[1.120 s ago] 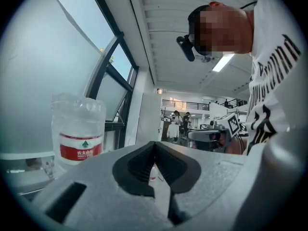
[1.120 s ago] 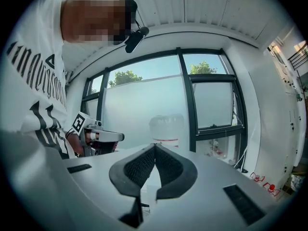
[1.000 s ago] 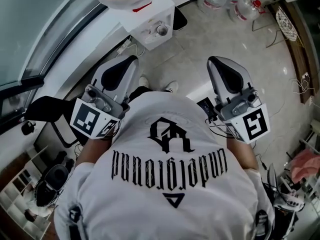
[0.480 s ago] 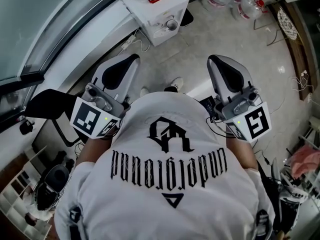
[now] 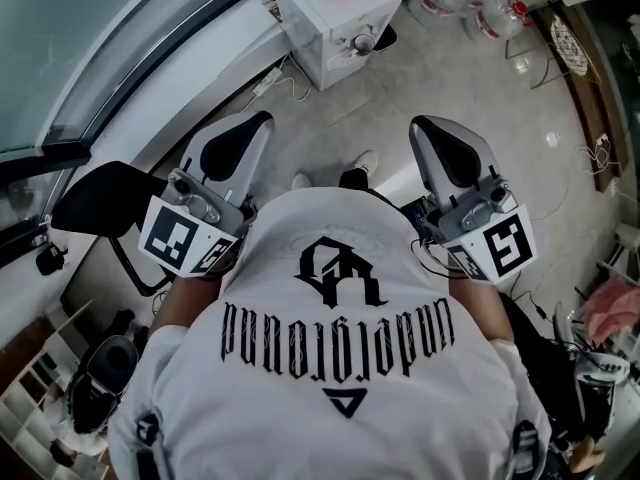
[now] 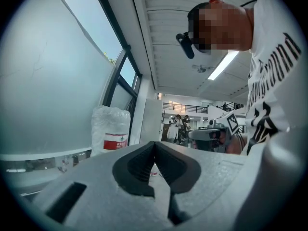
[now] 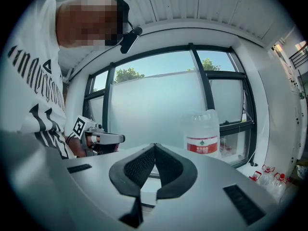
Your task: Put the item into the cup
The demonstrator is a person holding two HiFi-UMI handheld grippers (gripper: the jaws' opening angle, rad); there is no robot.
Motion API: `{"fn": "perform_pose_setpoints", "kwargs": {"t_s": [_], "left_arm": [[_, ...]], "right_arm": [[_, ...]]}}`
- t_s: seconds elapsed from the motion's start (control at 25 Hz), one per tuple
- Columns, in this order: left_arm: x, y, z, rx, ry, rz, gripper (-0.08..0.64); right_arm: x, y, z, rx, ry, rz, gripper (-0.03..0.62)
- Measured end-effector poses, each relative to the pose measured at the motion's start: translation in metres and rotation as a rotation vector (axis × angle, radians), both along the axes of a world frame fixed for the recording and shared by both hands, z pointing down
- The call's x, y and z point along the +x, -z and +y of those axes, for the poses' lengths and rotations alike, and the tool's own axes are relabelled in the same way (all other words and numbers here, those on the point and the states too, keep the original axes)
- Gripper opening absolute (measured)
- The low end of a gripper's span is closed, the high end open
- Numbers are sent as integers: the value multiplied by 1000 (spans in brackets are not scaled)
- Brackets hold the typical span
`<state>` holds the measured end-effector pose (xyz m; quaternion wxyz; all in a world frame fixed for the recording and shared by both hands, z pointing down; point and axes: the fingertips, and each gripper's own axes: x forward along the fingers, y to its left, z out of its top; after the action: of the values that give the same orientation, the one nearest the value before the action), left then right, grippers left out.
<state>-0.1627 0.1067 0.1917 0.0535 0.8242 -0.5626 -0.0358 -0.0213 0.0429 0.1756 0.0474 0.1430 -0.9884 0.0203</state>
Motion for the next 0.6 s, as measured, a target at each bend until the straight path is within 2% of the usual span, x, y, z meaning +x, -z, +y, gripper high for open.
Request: {"fn": "perform_pose_setpoints", "kwargs": {"t_s": [0.28,0.6], "left_arm": [[-13,-10,42,0,-73,17,15],[7,-6,65,13,-122,34,15]], "right_arm": [[-21,-12,56,-15,-44,30,15],[-3,-9,84,-4,-82,41,15]]}}
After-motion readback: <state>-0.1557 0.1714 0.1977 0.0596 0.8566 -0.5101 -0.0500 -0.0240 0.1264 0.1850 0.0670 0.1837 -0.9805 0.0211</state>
